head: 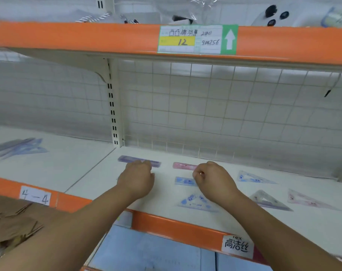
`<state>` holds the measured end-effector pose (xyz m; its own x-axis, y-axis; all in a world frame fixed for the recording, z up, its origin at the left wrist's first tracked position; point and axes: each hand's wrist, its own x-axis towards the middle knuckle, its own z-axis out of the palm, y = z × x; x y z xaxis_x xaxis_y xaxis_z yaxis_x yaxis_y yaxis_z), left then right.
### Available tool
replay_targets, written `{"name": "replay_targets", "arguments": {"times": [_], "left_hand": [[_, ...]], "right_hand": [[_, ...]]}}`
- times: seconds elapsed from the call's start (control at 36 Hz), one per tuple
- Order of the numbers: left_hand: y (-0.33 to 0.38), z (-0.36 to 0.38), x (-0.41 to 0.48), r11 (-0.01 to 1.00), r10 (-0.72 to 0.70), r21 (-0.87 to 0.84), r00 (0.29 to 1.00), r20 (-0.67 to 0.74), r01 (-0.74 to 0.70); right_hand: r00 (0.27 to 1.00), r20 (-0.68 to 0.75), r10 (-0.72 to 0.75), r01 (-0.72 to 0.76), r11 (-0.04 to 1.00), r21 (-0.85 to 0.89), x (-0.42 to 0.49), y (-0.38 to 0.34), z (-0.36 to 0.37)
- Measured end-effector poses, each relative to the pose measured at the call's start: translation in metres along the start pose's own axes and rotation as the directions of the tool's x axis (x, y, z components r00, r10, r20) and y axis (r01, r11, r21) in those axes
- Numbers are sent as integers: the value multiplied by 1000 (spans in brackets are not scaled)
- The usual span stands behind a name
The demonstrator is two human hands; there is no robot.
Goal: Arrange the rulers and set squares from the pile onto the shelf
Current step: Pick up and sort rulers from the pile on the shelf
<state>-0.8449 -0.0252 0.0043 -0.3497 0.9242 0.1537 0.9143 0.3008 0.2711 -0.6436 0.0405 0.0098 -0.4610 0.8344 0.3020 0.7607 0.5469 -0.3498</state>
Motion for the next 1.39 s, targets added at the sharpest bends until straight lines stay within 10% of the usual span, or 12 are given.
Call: {"name": "replay_targets", "arguments": {"times": [0.83,1.39], "left_hand": [[-360,-141,-80,966,-258,8,963,-80,260],[-503,-157,14,952,-306,11,951,-48,307]], "right_hand": [[925,174,-338,328,941,83,55,-387,169],[912,250,-326,348,936,-46,203,-494,268]]}}
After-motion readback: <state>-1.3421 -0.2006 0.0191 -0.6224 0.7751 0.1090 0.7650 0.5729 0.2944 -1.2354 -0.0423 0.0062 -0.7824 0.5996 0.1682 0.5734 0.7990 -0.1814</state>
